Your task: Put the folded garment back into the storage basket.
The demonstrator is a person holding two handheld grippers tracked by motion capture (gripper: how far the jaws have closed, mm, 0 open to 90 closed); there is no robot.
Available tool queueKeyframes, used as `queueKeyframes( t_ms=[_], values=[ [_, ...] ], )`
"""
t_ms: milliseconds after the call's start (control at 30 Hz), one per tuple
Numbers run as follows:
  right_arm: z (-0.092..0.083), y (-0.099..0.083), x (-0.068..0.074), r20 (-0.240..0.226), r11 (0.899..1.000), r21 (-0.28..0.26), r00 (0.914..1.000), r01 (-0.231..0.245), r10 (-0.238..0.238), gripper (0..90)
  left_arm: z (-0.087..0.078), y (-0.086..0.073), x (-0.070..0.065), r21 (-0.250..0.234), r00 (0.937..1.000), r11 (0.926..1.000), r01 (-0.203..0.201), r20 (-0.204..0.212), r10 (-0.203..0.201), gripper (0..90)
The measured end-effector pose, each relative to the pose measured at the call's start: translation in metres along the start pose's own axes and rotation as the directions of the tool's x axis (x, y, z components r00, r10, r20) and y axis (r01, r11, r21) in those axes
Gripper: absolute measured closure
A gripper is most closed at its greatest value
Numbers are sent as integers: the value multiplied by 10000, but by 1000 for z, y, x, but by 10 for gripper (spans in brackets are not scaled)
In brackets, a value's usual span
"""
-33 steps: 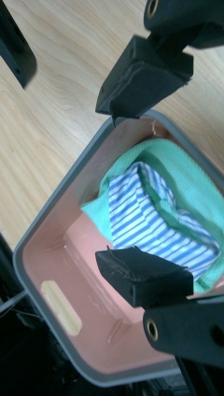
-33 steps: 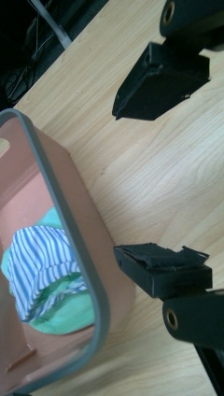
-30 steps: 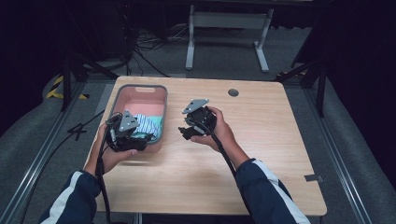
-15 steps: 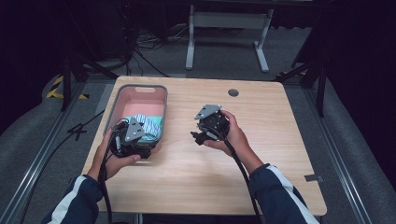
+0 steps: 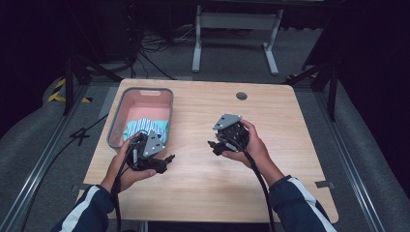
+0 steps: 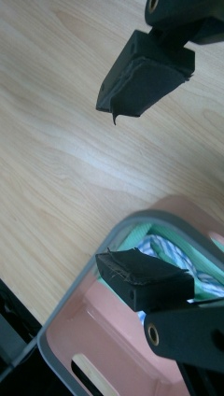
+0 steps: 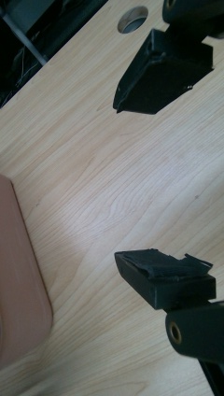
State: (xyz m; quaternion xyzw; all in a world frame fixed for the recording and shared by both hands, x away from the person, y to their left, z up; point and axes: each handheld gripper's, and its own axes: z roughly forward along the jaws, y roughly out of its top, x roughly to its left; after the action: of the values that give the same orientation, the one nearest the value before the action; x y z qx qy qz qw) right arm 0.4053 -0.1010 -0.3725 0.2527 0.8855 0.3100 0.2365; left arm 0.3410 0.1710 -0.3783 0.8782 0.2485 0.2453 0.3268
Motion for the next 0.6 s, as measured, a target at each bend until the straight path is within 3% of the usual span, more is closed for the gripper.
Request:
queueKeyframes(
  t_ms=[367, 600],
  values=[
    [-11, -34, -5, 1, 9997, 122, 9998, -206, 206, 246, 20, 0, -16, 304, 9978, 9979, -577, 359, 566, 220],
    [-21, -55, -8, 130, 9993, 37, 9992, -369, 369, 246, 26, 1, -24, 206, 9960, 9971, -738, 528, 726, 218]
  ],
)
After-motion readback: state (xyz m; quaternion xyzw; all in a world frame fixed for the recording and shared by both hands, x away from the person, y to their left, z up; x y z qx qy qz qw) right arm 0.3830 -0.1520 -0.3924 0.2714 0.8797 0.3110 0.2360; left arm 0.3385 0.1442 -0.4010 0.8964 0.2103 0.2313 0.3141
